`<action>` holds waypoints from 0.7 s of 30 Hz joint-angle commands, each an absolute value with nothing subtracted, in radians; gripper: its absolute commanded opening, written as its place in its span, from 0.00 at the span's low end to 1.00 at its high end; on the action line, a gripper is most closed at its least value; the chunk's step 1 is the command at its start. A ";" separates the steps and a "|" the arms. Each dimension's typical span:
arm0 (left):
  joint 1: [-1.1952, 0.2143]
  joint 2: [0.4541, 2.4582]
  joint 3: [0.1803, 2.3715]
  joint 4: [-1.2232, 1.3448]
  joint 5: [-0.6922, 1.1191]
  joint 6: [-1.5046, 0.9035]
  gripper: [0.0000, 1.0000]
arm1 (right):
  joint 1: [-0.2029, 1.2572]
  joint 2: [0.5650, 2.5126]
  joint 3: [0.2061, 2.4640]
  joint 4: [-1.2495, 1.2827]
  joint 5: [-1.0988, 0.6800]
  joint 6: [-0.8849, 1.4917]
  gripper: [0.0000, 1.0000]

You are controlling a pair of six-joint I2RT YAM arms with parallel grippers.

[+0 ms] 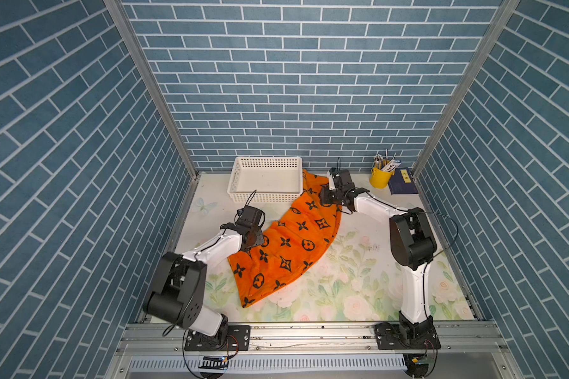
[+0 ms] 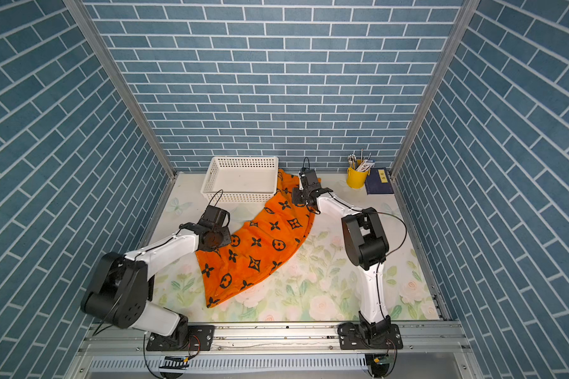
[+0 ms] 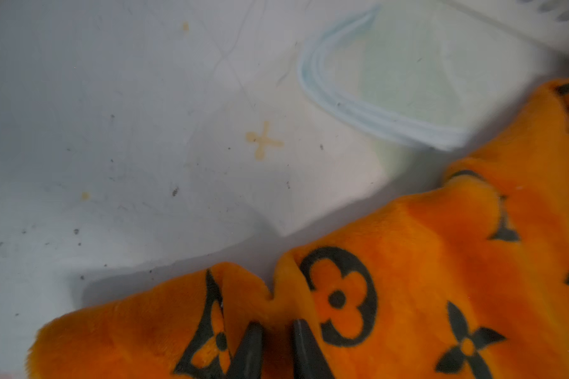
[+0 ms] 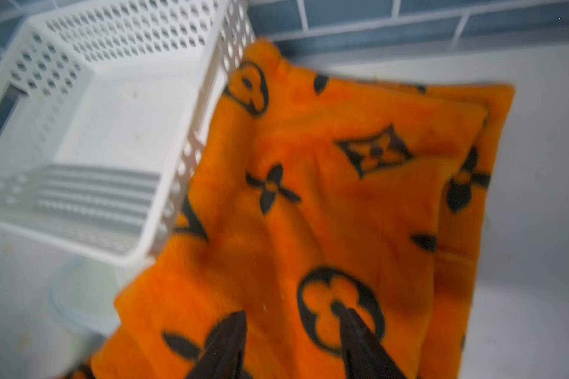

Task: Roll up the pillowcase
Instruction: Move the bin to the center of the board.

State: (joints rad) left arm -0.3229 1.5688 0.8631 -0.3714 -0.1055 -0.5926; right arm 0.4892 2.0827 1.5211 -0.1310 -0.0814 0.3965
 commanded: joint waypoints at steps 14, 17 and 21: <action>-0.485 1.679 0.772 -0.246 0.129 -0.801 0.13 | 0.325 2.404 1.720 -0.204 -0.092 0.371 0.46; -0.537 1.688 0.831 -0.258 0.121 -0.841 0.14 | 0.302 2.475 1.870 -0.255 -0.083 0.333 0.46; -0.554 1.665 0.951 -0.334 0.084 -0.825 0.25 | 0.299 2.530 2.079 -0.357 -0.060 0.293 0.47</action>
